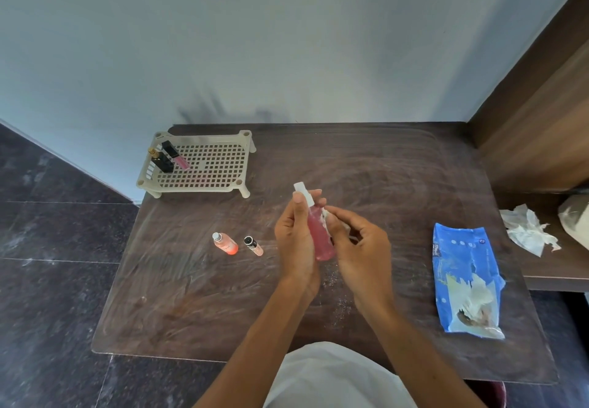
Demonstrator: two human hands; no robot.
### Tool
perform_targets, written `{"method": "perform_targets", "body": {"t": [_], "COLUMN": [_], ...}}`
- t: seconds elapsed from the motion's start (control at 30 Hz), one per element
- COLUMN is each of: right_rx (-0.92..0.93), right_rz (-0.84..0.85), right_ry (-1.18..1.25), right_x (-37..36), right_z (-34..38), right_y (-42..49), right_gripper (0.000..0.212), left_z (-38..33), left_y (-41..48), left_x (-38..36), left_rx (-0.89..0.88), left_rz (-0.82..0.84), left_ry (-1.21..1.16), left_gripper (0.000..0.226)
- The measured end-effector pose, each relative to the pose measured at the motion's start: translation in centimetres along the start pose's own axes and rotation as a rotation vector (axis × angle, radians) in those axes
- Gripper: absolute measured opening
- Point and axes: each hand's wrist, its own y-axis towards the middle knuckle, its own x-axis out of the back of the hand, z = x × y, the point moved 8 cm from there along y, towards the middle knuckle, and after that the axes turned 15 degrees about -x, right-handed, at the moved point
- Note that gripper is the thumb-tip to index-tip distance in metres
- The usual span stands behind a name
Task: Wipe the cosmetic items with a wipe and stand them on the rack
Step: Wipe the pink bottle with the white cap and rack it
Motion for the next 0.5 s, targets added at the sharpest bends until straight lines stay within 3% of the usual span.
{"method": "perform_targets", "body": {"t": [0.23,0.33,0.5], "right_rx": [-0.211,-0.284,-0.472], "right_rz": [0.044,0.133,0.104], "right_ry": [0.21,0.308,0.573], "right_x": [-0.6,-1.7,-1.7], "right_z": [-2.4,-3.2,-3.7], "right_y": [-1.0,-2.0,-1.3], "right_gripper": [0.018,0.021,0.019], "left_z": [-1.3,-1.3,-1.1], "left_y": [2.5,3.0,2.1], "left_x": [0.7,0.7,0.4], "left_rx": [-0.032,-0.053,-0.087], "left_rz": [-0.298,-0.266,-0.158], "left_ry": [-0.334,-0.364,-0.29], "left_gripper": [0.041,0.041,0.04]}}
